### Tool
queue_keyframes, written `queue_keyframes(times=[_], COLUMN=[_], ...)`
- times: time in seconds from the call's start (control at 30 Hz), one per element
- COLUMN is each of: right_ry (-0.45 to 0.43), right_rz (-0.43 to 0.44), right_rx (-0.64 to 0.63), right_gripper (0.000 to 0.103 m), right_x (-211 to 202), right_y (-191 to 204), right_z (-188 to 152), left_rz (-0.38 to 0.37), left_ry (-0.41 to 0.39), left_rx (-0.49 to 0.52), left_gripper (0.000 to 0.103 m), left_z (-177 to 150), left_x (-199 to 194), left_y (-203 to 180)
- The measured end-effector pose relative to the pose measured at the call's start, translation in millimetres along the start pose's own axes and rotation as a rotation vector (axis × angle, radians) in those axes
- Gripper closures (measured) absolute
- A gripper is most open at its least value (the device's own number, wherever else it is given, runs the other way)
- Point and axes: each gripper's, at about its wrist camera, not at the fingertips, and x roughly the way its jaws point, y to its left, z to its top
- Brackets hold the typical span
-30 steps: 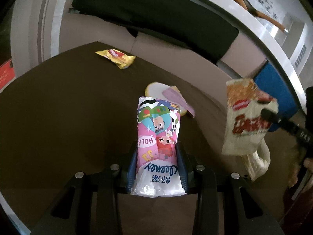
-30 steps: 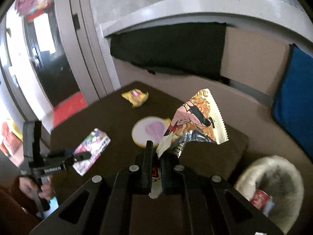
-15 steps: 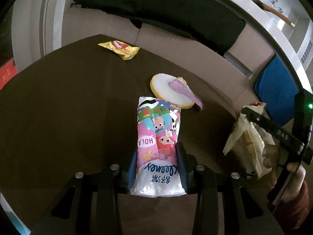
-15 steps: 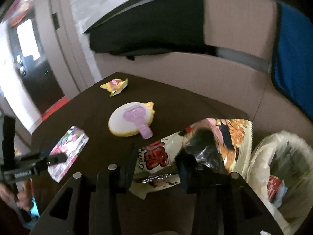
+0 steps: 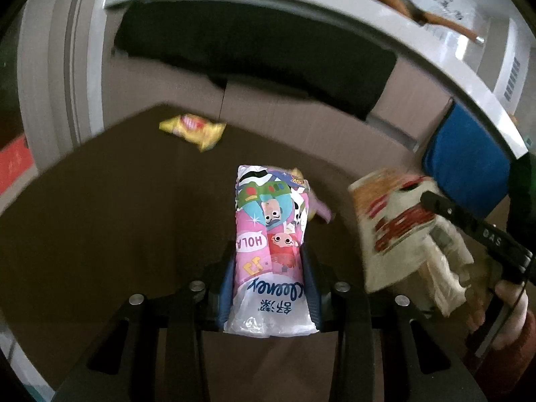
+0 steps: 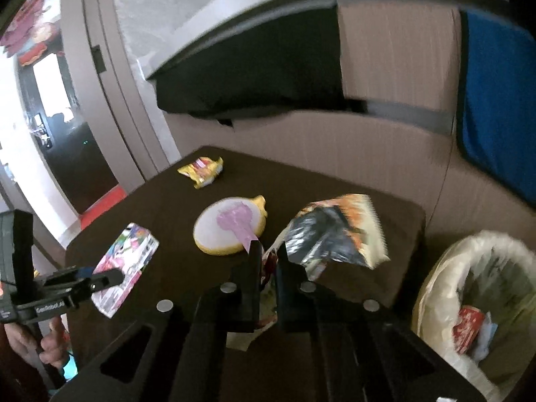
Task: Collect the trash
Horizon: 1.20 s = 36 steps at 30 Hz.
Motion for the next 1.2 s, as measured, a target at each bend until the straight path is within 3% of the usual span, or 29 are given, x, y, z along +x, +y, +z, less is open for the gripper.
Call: queue_keyframes(times=[0.23,0.37,0.43,0.5,0.53,0.83,0.93,1.03,1.2], right_ry=[-0.070,-0.052,-0.015,0.027,0.033,0.167,0.197,0.224,0.231], right_rz=[0.020,0.027,0.052,0.065,0.067,0.043,0.071,0.063,-0.037], right_rx=[-0.058,-0.064,-0.042,-0.042,-0.042,0.232,0.287,0.265,0.144], right_gripper=[0.097,0.097,0.090,0.056,0.053,0.053,0.053,0.052,0.050], right_x=[-33,-37,-31,-21,-17,65,88,108,127], right_y=[13,13,9,10,10,-13,-9,8,40], right_z=[11,7,0,-11,-17,-39,-43,-42,-37], left_rz=[0.029,0.027,0.031,0.041,0.043,0.048,0.053,0.053,0.052], left_ry=[-0.107,-0.105,-0.098,-0.090,-0.083,-0.015,0.001,0.011,0.022], left_rx=[0.061,0.050,0.035,0.018,0.011,-0.053,-0.073,-0.088,-0.106], left_gripper=[0.066,0.066,0.066,0.066,0.066,0.066,0.066,0.066,0.066], left_z=[17,17,15,13,11,-2,-5,-7,-9], left_x=[-25,-28,-28,-26,-25,-5,1,5,9], left_y=[-25,-25,-20,-14,-11,27,40,50,62])
